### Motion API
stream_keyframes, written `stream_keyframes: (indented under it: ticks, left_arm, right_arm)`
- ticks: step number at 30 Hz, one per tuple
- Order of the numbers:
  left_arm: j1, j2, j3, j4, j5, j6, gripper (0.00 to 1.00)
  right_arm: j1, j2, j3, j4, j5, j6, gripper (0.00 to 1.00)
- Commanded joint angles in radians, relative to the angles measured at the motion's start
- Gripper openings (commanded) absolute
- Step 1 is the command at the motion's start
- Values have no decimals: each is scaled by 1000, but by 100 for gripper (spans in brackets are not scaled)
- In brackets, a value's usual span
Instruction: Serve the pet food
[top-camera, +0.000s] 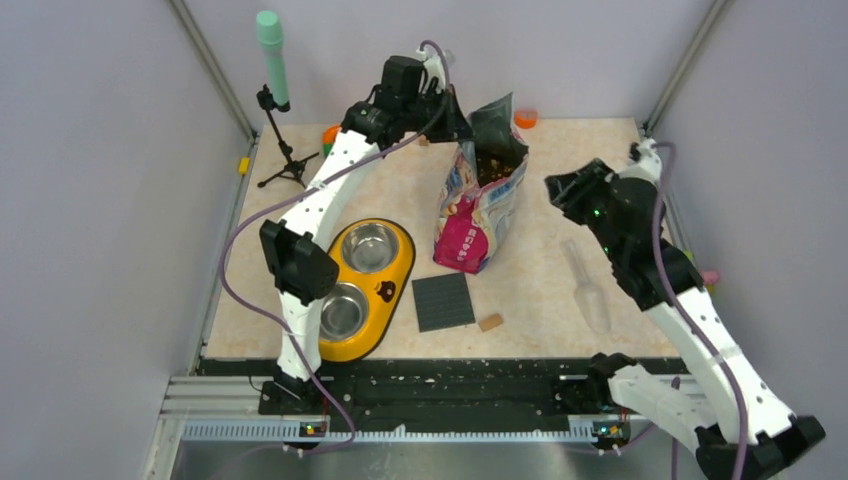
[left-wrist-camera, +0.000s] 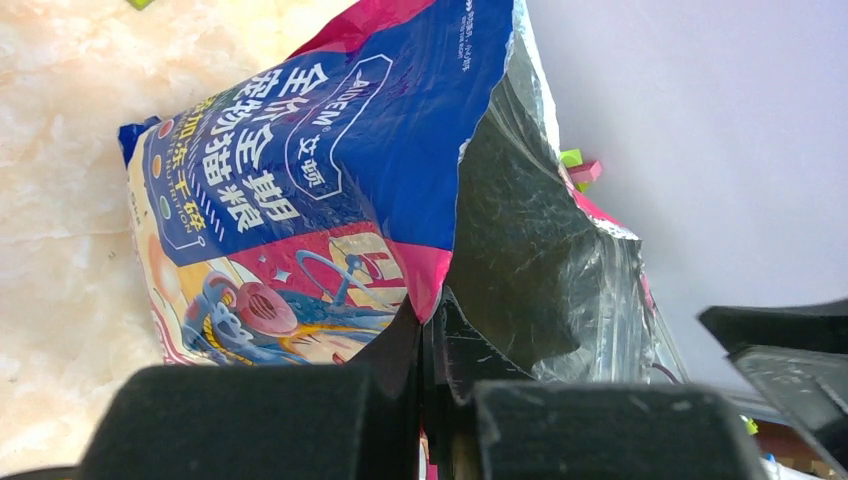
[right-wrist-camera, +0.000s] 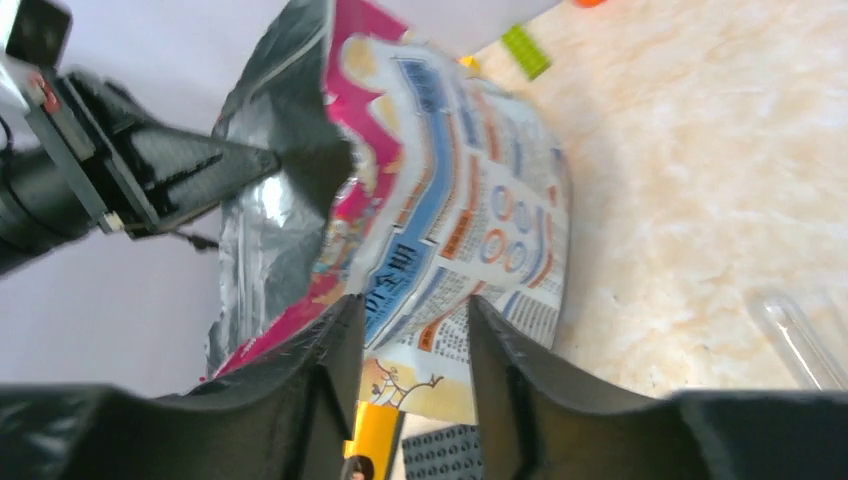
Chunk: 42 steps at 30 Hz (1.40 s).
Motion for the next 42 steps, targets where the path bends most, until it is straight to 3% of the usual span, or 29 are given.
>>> stream_keyframes:
  ticks: [1, 5, 10, 18, 22, 26, 29, 32, 36, 40, 42]
  left_arm:
    - [1, -41, 78, 134, 23, -12, 0]
    - [8, -18, 109, 144, 16, -22, 0]
    - [17, -9, 126, 165, 18, -25, 0]
    - [17, 43, 222, 219, 20, -66, 0]
    - [6, 71, 254, 262, 39, -105, 0]
    - [-12, 89, 288, 293, 51, -118, 0]
    - [-14, 79, 293, 277, 47, -104, 0]
    - [-12, 53, 282, 222, 30, -49, 0]
    - [-7, -6, 189, 193, 15, -10, 0]
    - [-11, -58, 101, 157, 13, 27, 0]
    - [-12, -92, 41, 160, 3, 29, 0]
  right_arm:
    - [-71, -125, -90, -176, 134, 125, 37]
    - [-145, -81, -277, -60, -205, 265, 29]
    - [-145, 36, -508, 374, -498, 427, 29]
    - [-122, 329, -505, 686, -507, 519, 29]
    - [-48, 572, -373, 819, -513, 557, 29]
    - [-11, 828, -266, 1109, -539, 713, 29]
    - [-14, 962, -161, 1214, -546, 754, 30]
    - [-21, 996, -98, 1212, -561, 743, 31]
    - [-43, 867, -178, 1095, -557, 650, 35]
    - [-94, 610, -294, 819, -503, 518, 51]
    - [-134, 471, -310, 602, -468, 425, 62]
